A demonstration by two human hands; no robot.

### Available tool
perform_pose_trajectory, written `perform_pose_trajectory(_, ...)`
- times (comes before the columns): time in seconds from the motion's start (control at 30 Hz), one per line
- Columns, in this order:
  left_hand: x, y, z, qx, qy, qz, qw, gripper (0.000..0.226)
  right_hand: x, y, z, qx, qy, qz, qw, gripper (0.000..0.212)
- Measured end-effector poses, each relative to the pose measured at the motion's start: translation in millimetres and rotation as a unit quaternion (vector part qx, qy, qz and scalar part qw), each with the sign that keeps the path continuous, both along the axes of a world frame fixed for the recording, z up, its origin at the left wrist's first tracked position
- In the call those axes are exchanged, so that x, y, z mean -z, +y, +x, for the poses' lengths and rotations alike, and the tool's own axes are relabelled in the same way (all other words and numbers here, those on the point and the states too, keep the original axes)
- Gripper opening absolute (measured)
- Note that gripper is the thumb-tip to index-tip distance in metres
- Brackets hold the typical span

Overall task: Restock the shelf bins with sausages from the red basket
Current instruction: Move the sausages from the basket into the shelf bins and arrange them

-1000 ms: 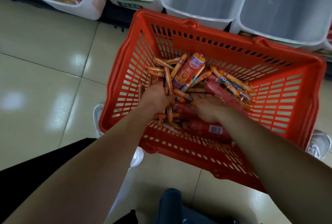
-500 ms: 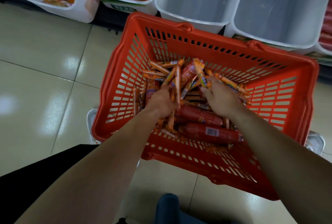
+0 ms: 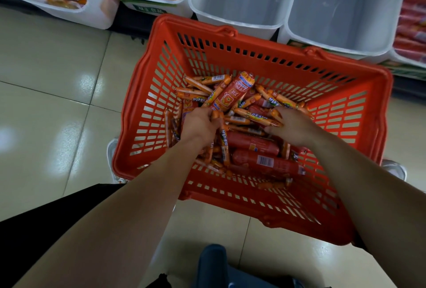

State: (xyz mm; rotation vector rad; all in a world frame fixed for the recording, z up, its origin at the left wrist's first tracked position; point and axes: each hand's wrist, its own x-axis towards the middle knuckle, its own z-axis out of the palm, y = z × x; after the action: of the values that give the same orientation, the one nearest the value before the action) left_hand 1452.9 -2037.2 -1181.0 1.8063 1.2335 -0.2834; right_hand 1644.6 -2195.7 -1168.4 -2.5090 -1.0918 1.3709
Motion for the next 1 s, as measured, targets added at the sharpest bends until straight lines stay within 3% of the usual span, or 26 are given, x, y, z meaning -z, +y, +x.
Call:
perform_pose_trajectory(0.07,-4.7,-1.5,4.7,-0.020,0.012,0.020,1.000,0.021,-0.4,-3.9,1.2,0.007,0.004,0.010,1.000,0.066)
perform_pose_trajectory(0.27,-4.9,-16.0,14.0,-0.038,0.024,-0.040,0.998,0.056,10.3,-13.3,-2.5,0.024,-0.039,0.039,0.998,0.069)
perform_pose_trajectory(0.47,-4.9,-21.2,14.6,-0.021,0.021,-0.025,0.999,0.027,6.0,-3.3,-5.0,0.005,-0.015,0.028,0.999,0.084)
perform_pose_trajectory(0.53,-9.3,-17.8,16.2,-0.010,0.008,-0.018,1.000,0.024,4.5,3.8,-7.2,0.011,-0.016,0.027,0.999,0.081)
perform_pose_trajectory(0.67,-20.9,-4.2,20.4,0.037,0.008,0.048,0.998,0.022,2.9,21.6,-16.0,-0.038,-0.048,0.021,0.998,0.065)
perform_pose_trajectory(0.8,-24.2,12.1,19.8,0.124,-0.015,0.112,0.986,0.033,7.2,34.2,-23.5,-0.101,-0.072,-0.018,0.992,0.067)
perform_pose_trajectory(0.9,-15.6,15.6,17.6,0.191,-0.004,0.085,0.978,0.036,6.2,31.6,-19.5,-0.069,-0.060,-0.043,0.995,0.069)
perform_pose_trajectory(1.0,-5.7,10.6,14.1,0.242,0.012,0.059,0.968,0.041,3.8,16.5,-8.4,-0.033,-0.112,-0.029,0.993,0.063)
